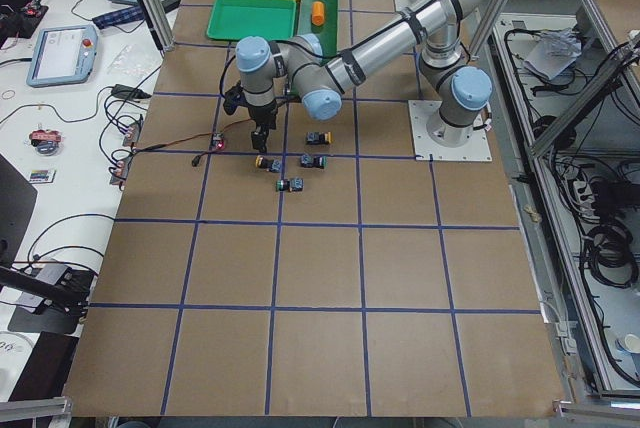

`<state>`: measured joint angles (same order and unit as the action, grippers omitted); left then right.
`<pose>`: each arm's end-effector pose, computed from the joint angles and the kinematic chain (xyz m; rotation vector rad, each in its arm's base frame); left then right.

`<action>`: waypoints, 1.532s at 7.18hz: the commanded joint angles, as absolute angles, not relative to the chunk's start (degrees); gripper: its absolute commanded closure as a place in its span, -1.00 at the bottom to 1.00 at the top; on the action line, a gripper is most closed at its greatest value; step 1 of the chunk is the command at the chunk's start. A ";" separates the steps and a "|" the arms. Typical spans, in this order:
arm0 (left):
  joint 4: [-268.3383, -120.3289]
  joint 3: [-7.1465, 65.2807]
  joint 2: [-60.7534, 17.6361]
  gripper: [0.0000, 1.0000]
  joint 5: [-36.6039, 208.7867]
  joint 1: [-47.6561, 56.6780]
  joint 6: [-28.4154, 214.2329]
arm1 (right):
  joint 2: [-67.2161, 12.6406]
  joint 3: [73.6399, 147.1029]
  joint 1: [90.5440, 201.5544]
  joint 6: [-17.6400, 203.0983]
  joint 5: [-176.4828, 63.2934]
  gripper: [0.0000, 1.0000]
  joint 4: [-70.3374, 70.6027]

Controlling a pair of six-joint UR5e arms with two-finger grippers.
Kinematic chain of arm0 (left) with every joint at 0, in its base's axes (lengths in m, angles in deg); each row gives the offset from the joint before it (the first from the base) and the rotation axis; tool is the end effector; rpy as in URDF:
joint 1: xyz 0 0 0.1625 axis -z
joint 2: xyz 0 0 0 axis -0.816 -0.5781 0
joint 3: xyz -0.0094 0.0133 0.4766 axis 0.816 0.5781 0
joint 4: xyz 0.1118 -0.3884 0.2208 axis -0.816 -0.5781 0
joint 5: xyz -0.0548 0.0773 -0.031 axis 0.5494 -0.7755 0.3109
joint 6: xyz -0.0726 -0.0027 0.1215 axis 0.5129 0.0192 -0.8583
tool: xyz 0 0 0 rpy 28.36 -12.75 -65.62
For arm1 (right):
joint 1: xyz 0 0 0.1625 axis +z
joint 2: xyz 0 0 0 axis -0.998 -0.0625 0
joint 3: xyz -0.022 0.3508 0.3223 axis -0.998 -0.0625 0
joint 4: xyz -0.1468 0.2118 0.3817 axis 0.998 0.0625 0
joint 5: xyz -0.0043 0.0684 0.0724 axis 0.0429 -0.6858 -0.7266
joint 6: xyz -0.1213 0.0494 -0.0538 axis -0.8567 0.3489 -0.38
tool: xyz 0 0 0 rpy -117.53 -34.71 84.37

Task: Sort buttons by color to trays
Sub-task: 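Lower the left gripper and grasp the yellow-capped button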

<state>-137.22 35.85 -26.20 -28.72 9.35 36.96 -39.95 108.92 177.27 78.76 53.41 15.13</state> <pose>0.1793 -0.6541 0.2205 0.4128 3.0766 0.0753 0.1494 -0.5768 0.4135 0.0503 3.0861 0.1977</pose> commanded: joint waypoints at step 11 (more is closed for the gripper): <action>-140.85 35.39 -23.09 1.00 -26.08 15.50 47.34 | -39.66 108.96 177.30 78.78 53.26 -1.00 15.14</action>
<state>-136.76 35.43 -26.93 -27.61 12.20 40.58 -39.66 109.00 177.30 78.78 53.26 15.14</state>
